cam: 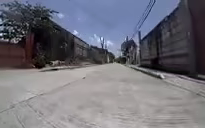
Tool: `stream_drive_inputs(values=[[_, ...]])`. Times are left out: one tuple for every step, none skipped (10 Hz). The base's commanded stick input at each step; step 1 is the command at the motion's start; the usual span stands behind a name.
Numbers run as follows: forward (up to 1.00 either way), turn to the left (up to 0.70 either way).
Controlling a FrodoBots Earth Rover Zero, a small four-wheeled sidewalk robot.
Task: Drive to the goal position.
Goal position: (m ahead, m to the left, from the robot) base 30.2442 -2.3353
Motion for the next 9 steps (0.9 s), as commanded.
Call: stream_drive_inputs(values=[[1.00, -0.26], [1.00, -0.26], [1.00, -0.26], [1.00, -0.15], [1.00, 0.12], [1.00, 0.14], [1.00, 0.14], [1.00, 0.14], [1.00, 0.14]])
